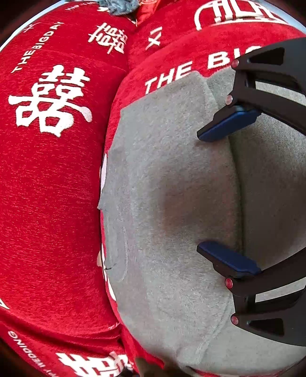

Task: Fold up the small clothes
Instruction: 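Lift the sleeve with the left gripper and carry it across the sweater body, then lay the sleeve onto the sweater body and open the left gripper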

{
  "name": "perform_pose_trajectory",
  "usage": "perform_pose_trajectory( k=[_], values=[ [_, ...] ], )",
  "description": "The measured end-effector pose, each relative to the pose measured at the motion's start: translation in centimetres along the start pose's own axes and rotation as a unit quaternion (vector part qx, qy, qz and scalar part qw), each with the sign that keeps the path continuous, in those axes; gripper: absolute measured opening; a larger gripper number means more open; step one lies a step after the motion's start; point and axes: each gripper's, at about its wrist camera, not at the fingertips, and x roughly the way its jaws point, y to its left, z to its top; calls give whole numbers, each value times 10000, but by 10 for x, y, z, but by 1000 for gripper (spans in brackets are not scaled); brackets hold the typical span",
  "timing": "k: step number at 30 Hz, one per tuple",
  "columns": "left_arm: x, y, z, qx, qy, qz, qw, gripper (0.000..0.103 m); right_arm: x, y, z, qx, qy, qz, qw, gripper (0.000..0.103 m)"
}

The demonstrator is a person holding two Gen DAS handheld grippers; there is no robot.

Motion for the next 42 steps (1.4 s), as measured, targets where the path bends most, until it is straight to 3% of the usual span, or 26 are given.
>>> perform_pose_trajectory(
  k=[10, 22, 42],
  values=[
    [8, -99, -8, 693, 115, 59, 9975, 8, -10, -21, -5, -132, -102, 119, 9998, 89],
    [6, -186, -33, 1312, 203, -47, 9911, 8, -13, -53, -20, -88, 43, 231, 9997, 89],
    [-13, -271, -63, 2151, 199, -289, 9760, 7, -20, -61, -29, -12, -121, 481, 9988, 89]
  ],
)
